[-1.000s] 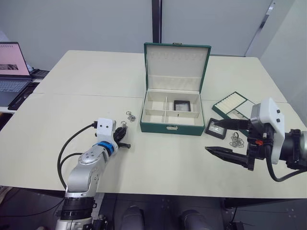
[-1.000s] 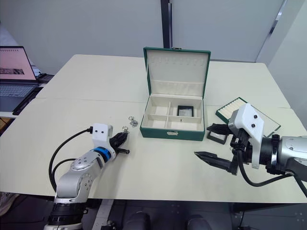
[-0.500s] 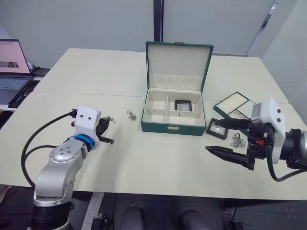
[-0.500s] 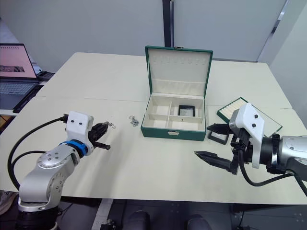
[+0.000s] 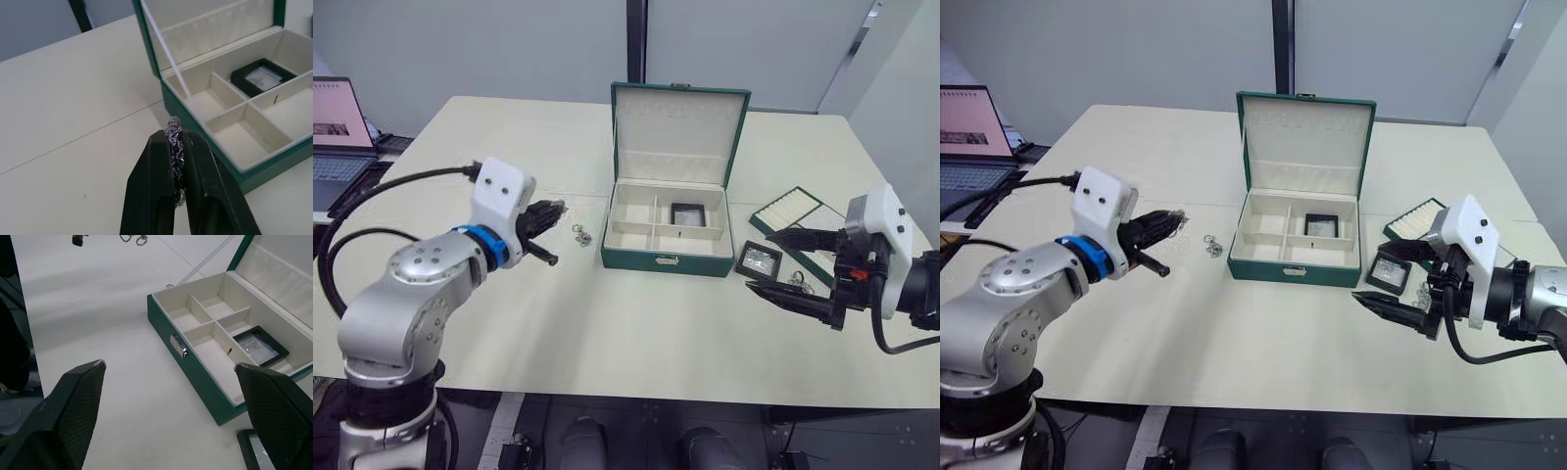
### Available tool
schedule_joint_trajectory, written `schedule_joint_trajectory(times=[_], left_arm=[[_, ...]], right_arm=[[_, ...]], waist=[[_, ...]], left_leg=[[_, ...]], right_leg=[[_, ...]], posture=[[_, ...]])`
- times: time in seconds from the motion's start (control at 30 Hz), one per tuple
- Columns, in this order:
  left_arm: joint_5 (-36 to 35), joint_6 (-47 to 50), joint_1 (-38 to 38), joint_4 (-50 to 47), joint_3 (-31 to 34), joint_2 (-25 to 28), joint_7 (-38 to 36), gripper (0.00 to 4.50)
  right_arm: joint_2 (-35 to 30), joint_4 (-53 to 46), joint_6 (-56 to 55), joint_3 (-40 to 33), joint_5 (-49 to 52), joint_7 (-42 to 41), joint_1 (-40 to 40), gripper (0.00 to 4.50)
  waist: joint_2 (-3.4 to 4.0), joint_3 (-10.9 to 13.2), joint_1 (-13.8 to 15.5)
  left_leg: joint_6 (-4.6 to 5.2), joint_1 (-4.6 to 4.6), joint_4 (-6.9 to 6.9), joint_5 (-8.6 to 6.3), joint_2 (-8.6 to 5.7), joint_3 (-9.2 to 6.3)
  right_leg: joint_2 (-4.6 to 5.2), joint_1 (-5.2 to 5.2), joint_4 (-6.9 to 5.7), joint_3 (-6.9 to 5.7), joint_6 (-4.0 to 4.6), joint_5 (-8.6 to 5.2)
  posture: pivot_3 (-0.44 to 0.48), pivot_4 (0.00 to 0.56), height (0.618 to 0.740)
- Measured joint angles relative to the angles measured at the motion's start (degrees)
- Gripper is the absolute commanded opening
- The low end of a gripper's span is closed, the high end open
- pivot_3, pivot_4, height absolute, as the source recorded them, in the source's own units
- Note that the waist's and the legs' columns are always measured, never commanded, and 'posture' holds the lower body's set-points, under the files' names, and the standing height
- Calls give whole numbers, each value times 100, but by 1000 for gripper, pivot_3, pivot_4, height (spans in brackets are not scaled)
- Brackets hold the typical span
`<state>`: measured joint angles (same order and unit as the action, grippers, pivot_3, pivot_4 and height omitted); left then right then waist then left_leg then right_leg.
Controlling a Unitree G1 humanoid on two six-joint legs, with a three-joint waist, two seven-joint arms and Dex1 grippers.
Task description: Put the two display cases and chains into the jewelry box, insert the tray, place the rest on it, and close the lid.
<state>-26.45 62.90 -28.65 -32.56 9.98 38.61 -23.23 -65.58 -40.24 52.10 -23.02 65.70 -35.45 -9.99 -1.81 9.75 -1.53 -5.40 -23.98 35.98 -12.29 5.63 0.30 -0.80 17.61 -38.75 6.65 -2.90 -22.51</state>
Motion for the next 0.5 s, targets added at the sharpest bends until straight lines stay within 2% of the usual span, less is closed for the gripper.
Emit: schedule_joint_trajectory(times=[0.23,0.5], left_arm=[[300,-81,-1058,939,-973,-389,135,32],[946,-699,-2149,2726,-1752,-1083,132,32]], right_arm=[[80,-6,-15,-13,-152,14,11,4500],[140,-17,-13,-41,-163,61,38,4500]], waist=[[-4,3,16],[-3,4,33]], left_leg=[[-13,-4,1,7,-2,0],[-18,-6,1,10,-5,3]], right_leg=[[0,2,3,0,0,0],[-1,4,3,5,0,0]], posture=[[0,150,740],[0,150,740]])
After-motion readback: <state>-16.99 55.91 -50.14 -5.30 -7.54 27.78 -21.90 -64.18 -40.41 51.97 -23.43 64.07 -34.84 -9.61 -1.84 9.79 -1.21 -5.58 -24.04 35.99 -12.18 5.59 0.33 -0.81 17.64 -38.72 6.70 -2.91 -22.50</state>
